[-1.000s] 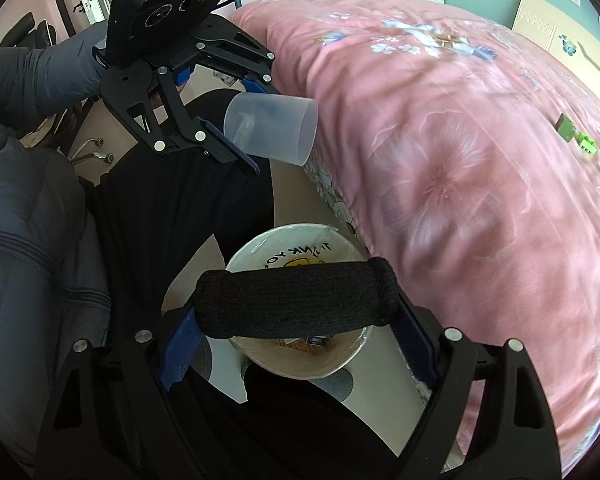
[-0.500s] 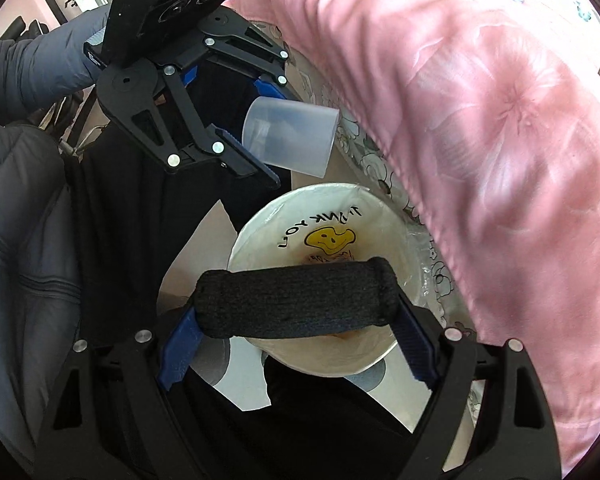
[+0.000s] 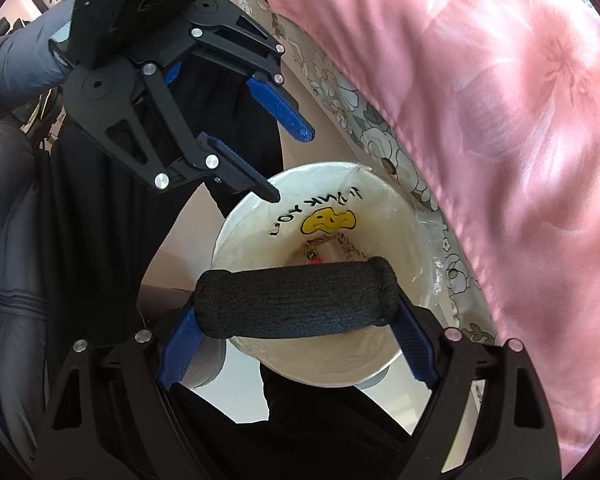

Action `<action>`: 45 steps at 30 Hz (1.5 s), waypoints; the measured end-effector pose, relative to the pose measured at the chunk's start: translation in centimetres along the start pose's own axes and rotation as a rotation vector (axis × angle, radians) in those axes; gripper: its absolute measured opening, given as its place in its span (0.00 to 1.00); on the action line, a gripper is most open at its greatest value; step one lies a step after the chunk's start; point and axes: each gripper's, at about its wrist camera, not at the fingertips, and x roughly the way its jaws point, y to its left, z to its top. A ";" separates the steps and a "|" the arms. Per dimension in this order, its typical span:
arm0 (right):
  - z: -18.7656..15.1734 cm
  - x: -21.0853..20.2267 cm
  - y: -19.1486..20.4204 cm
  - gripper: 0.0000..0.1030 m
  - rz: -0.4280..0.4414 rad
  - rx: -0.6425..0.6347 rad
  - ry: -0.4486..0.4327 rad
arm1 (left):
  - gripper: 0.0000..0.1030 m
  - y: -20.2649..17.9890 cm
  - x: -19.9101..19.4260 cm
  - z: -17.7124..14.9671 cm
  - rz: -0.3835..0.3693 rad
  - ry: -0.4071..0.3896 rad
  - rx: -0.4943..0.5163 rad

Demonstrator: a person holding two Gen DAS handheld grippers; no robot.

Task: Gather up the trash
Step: 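Open both tools to drop the cup and roller into the bin, then move both tools back over the bed toward the green blocks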

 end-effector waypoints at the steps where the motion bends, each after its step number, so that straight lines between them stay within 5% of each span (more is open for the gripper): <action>1: 0.1 0.3 -0.1 0.81 -0.007 0.001 0.005 | 0.49 0.0 0.3 0.0 -0.003 0.008 -0.003; 9: 1.4 3.7 -1.2 0.82 -0.026 0.038 0.103 | 0.50 0.2 3.5 0.6 0.014 0.108 -0.042; 12: 1.4 4.3 -1.6 0.93 -0.033 0.055 0.124 | 0.75 0.2 4.1 0.4 0.018 0.133 -0.055; 18: 1.0 4.1 -2.3 0.93 -0.045 0.086 0.119 | 0.90 0.2 4.5 0.4 0.016 0.139 -0.060; 32: 0.2 1.5 -3.1 0.93 -0.073 0.154 0.036 | 0.92 -0.1 4.1 0.5 0.035 0.120 -0.051; 45: -1.8 -4.4 -2.8 0.94 -0.285 0.325 -0.168 | 0.92 0.4 0.5 1.3 0.112 -0.004 -0.129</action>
